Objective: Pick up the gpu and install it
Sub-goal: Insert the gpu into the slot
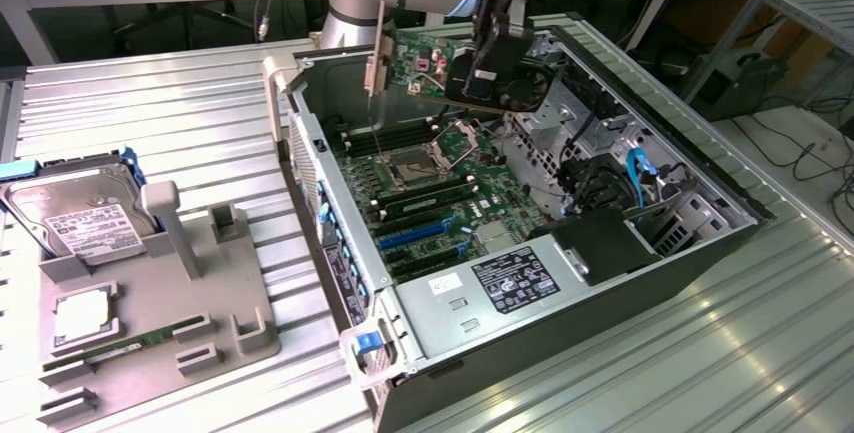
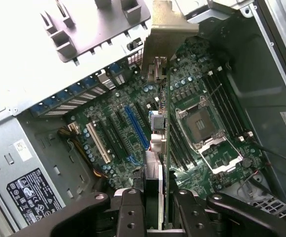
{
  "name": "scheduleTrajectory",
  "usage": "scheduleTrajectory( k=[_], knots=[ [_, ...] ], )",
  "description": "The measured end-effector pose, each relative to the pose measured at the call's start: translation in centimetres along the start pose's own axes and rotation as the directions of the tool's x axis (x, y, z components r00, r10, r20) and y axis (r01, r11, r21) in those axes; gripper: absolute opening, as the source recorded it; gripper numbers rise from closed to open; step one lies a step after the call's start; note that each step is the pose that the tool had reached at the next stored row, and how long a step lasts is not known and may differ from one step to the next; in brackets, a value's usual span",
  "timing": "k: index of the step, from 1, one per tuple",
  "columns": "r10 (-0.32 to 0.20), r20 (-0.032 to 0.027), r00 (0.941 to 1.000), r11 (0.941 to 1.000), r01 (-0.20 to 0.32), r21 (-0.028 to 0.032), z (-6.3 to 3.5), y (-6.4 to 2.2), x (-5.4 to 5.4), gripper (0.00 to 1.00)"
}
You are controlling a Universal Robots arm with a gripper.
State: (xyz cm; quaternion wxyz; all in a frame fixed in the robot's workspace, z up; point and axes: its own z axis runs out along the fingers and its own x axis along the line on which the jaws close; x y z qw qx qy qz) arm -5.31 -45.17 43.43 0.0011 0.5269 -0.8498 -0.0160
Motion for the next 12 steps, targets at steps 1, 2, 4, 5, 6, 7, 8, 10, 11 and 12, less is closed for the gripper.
scheduleTrajectory(
  k=[1, 2, 4, 5, 6, 7, 8, 10, 11, 12],
  knots=[
    [-0.007, -0.0002, 1.0000, 1.0000, 0.007, -0.0001, 0.00, 0.00, 0.00, 0.27],
    [-0.014, -0.0004, 0.9999, 0.9999, 0.014, -0.0002, 0.00, 0.00, 0.00, 0.27],
    [-0.035, -0.0010, 0.9994, 0.9994, 0.035, -0.0007, 0.00, 0.00, 0.00, 0.27],
    [-0.044, -0.0014, 0.9990, 0.9990, 0.044, -0.0009, 0.00, -0.01, 0.00, 0.27],
    [-0.051, -0.0015, 0.9987, 0.9987, 0.051, -0.0011, 0.00, -0.01, -0.01, 0.27],
    [-0.059, -0.0019, 0.9982, 0.9982, 0.059, -0.0013, 0.00, -0.01, -0.01, 0.27],
    [-0.068, -0.0022, 0.9977, 0.9977, 0.068, -0.0017, 0.00, -0.02, -0.01, 0.27],
    [-0.083, -0.0029, 0.9966, 0.9966, 0.083, -0.0028, 0.00, -0.06, -0.03, 0.27],
    [-0.089, -0.0032, 0.9961, 0.9961, 0.089, -0.0032, 0.00, -0.08, -0.04, 0.27],
    [-0.095, -0.0035, 0.9955, 0.9955, 0.095, -0.0037, 0.00, -0.11, -0.06, 0.27]
  ],
)
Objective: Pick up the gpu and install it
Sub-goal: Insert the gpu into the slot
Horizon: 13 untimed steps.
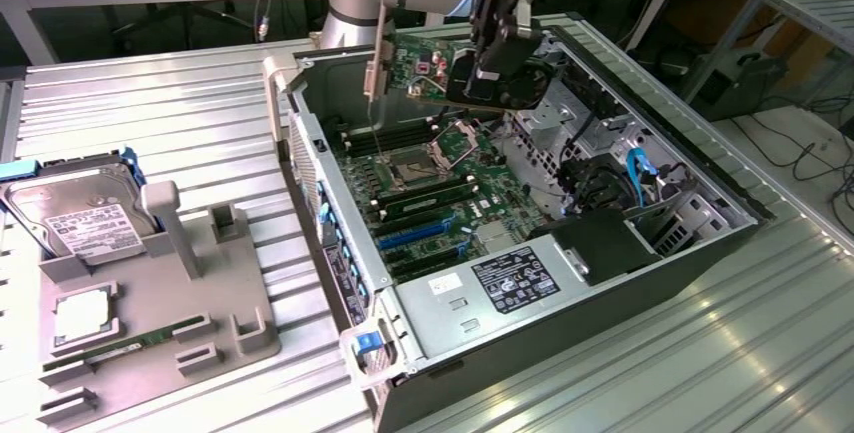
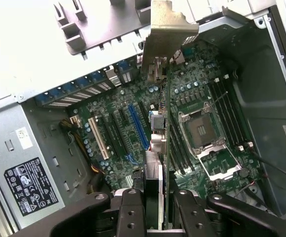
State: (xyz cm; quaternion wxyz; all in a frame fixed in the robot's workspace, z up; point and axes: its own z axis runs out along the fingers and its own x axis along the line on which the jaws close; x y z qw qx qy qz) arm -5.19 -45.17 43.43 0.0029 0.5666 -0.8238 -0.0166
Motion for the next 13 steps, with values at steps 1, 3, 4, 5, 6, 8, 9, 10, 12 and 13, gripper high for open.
scheduleTrajectory(
  k=[1, 3, 4, 5, 6, 8, 9, 10, 12, 13],
  knots=[
    [-0.005, -0.0003, 1.0000, 1.0000, 0.005, -0.0004, 0.00, -0.02, -0.01, 0.27],
    [-0.023, -0.0011, 0.9997, 0.9997, 0.023, -0.0013, 0.00, -0.04, -0.01, 0.27],
    [-0.034, -0.0015, 0.9994, 0.9994, 0.034, -0.0017, 0.01, -0.04, -0.02, 0.27],
    [-0.044, -0.0019, 0.9990, 0.9990, 0.044, -0.0020, 0.01, -0.05, -0.02, 0.27],
    [-0.055, -0.0023, 0.9985, 0.9985, 0.055, -0.0023, 0.01, -0.06, -0.02, 0.27],
    [-0.078, -0.0031, 0.9969, 0.9969, 0.078, -0.0034, 0.01, -0.10, -0.04, 0.27],
    [-0.089, -0.0036, 0.9960, 0.9960, 0.089, -0.0040, 0.01, -0.11, -0.04, 0.27],
    [-0.100, -0.0040, 0.9950, 0.9950, 0.100, -0.0044, 0.01, -0.11, -0.04, 0.27],
    [-0.119, -0.0045, 0.9929, 0.9929, 0.119, -0.0049, 0.01, -0.11, -0.04, 0.27],
    [-0.128, -0.0049, 0.9917, 0.9917, 0.128, -0.0052, 0.01, -0.12, -0.04, 0.27]
  ],
)
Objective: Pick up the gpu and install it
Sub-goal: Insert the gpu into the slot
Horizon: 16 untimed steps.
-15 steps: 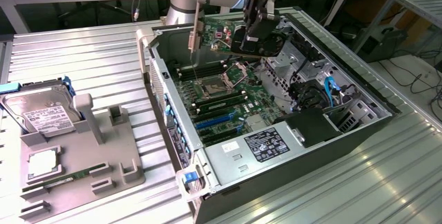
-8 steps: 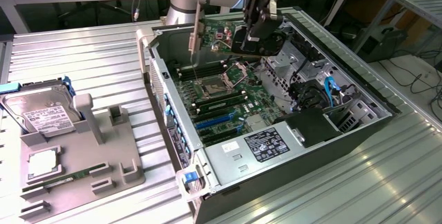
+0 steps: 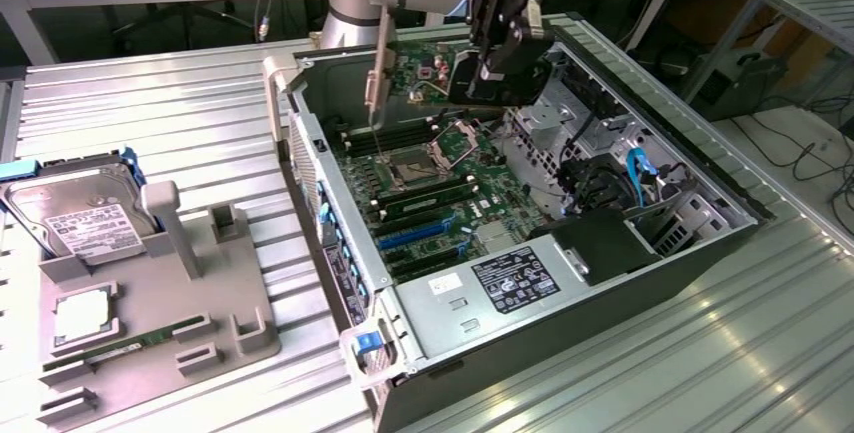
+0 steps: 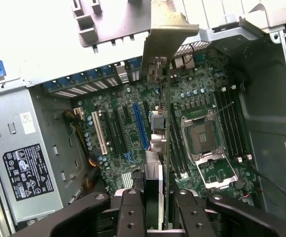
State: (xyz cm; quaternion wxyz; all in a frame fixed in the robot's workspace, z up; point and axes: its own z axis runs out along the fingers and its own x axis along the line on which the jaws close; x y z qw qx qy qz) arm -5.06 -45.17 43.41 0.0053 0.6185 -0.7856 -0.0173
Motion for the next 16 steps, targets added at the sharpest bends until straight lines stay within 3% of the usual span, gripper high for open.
scheduleTrajectory(
  k=[8, 16],
  knots=[
    [-0.092, -0.0034, 0.9957, 0.9957, 0.092, -0.0031, 0.01, -0.03, -0.01, 0.27],
    [-0.202, -0.0070, 0.9793, 0.9793, 0.202, -0.0061, 0.02, -0.04, -0.01, 0.27]
  ],
)
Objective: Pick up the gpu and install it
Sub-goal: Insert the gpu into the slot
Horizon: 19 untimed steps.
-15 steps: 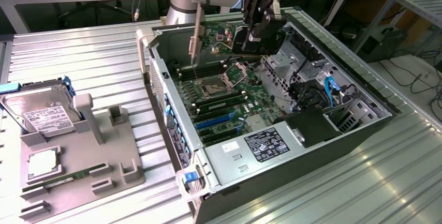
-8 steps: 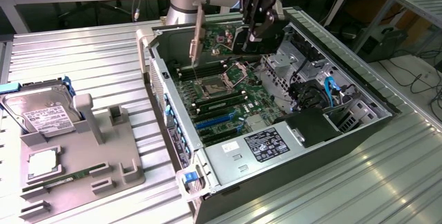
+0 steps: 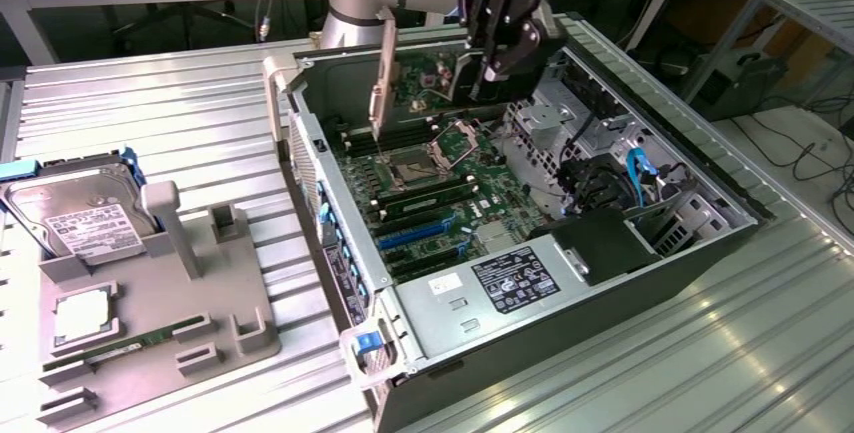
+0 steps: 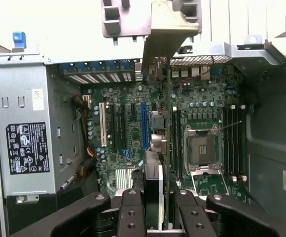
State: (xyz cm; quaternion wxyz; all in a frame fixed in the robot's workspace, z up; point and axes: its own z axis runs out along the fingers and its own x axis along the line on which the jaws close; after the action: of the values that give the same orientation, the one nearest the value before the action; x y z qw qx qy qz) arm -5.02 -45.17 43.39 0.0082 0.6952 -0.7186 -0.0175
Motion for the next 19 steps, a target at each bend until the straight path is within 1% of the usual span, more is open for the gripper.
scheduleTrajectory(
  k=[4, 8, 10, 14, 15, 17, 19],
  knots=[
    [-0.054, -0.0020, 0.9985, 0.9985, 0.054, -0.0011, 0.00, 0.00, 0.00, 0.27],
    [-0.108, -0.0038, 0.9942, 0.9942, 0.108, -0.0022, 0.01, 0.00, 0.00, 0.27],
    [-0.135, -0.0048, 0.9908, 0.9908, 0.135, -0.0027, 0.01, 0.00, 0.00, 0.27],
    [-0.188, -0.0066, 0.9822, 0.9822, 0.188, -0.0039, 0.02, 0.00, 0.00, 0.27],
    [-0.208, -0.0072, 0.9781, 0.9781, 0.208, -0.0043, 0.02, 0.00, 0.00, 0.27],
    [-0.229, -0.0079, 0.9733, 0.9734, 0.229, -0.0048, 0.03, 0.00, 0.00, 0.27],
    [-0.243, -0.0083, 0.9700, 0.9700, 0.243, -0.0051, 0.05, 0.00, 0.00, 0.27]
  ],
)
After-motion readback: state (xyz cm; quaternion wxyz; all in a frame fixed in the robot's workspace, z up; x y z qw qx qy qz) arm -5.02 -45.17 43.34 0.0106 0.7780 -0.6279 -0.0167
